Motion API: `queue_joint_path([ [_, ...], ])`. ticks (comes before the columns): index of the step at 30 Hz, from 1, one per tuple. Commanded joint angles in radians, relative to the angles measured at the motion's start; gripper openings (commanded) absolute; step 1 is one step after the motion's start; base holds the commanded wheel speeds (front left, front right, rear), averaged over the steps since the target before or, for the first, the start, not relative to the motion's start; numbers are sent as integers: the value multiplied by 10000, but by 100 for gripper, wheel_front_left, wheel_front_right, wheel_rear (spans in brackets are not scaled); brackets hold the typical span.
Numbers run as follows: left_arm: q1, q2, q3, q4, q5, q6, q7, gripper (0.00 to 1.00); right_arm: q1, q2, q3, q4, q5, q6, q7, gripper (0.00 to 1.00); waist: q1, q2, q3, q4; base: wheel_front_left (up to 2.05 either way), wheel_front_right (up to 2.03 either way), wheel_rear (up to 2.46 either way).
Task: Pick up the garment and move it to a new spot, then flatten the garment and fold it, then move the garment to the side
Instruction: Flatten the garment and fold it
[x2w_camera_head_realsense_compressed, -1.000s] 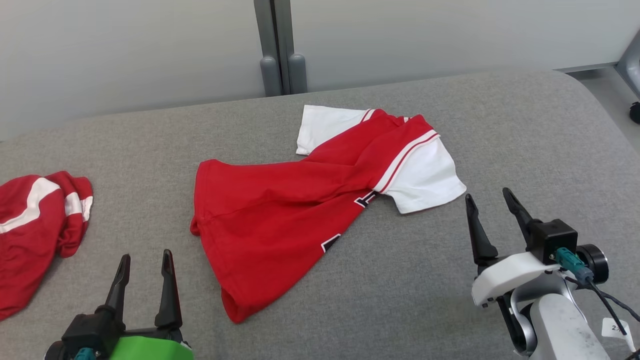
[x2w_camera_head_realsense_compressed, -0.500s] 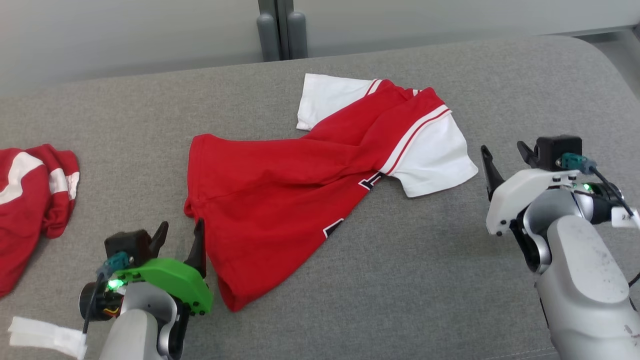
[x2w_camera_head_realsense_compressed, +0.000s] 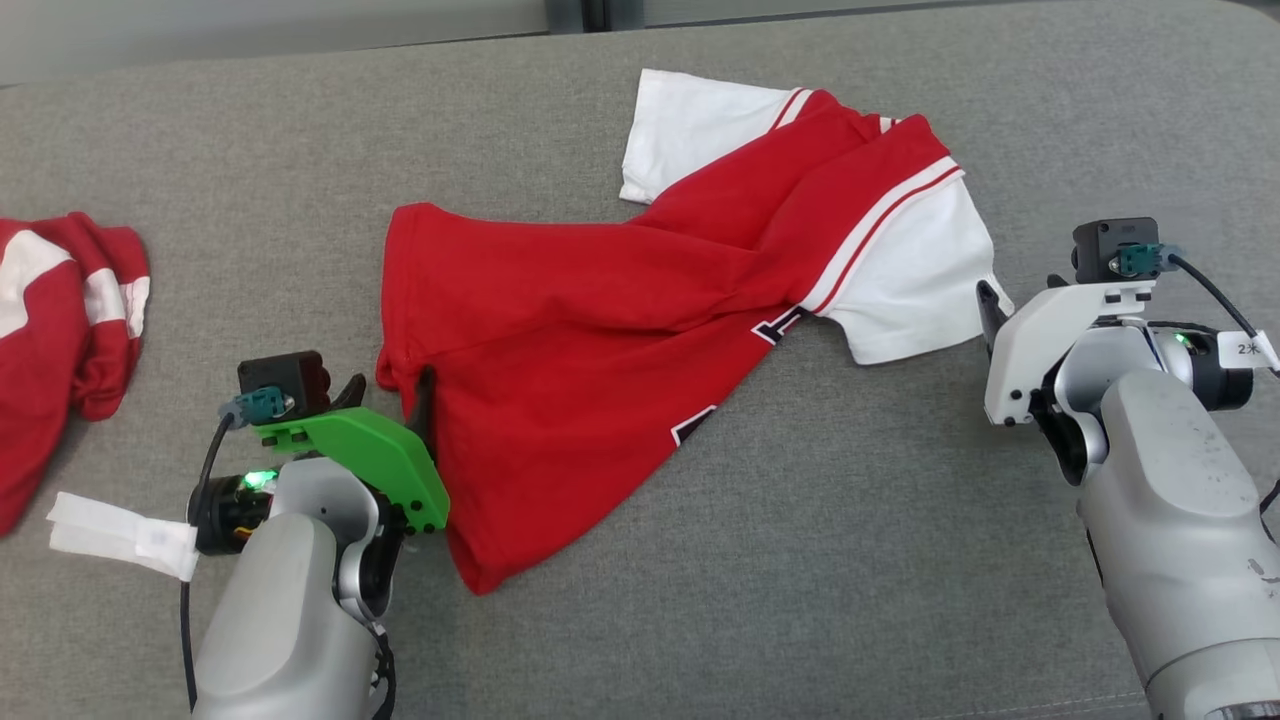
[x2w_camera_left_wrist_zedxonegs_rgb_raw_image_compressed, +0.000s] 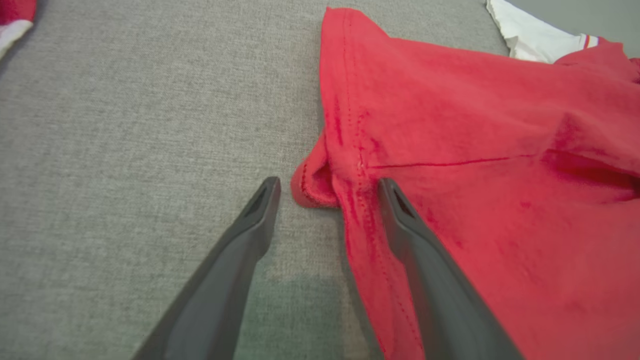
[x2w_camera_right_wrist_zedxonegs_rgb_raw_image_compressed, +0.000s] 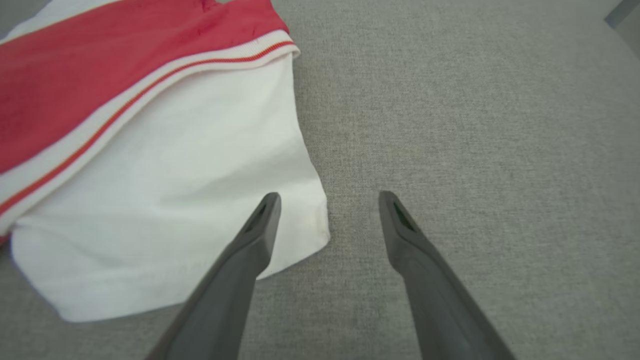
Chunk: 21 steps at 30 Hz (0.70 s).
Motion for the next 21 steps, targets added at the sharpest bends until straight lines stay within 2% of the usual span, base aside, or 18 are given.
queue_joint_path([
  [1, -225, 15, -102, -14, -146, 16, 68, 100, -187, -31, -31, 167, -38, -15, -139, 100, 0, 0, 205, 157, 0, 0, 0],
  [4, -248, 6, -486, -207, -593, -11, 144, 100, -371, -52, -58, 479, -71, -15, -331, 100, 0, 0, 285, 196, 0, 0, 0],
  [8, -142, 13, -1075, -655, -1061, 185, 184, 100, -549, -192, -97, 875, -96, -15, -496, 100, 0, 0, 343, 260, 0, 0, 0],
  [12, 27, 15, -1463, -1128, -1239, 534, 290, 100, -739, -292, -183, 1297, -145, -15, -556, 100, 0, 0, 405, 323, 0, 0, 0],
  [17, 365, 20, -1706, -1928, -1300, 1195, 587, 100, -875, -335, -322, 1746, -186, -15, -709, 100, 0, 0, 467, 392, 0, 0, 0],
  [21, 740, 23, -1908, -2748, -1355, 1347, 970, 100, -874, -355, -366, 2027, -190, -15, -852, 100, 0, 0, 491, 469, 0, 0, 0],
])
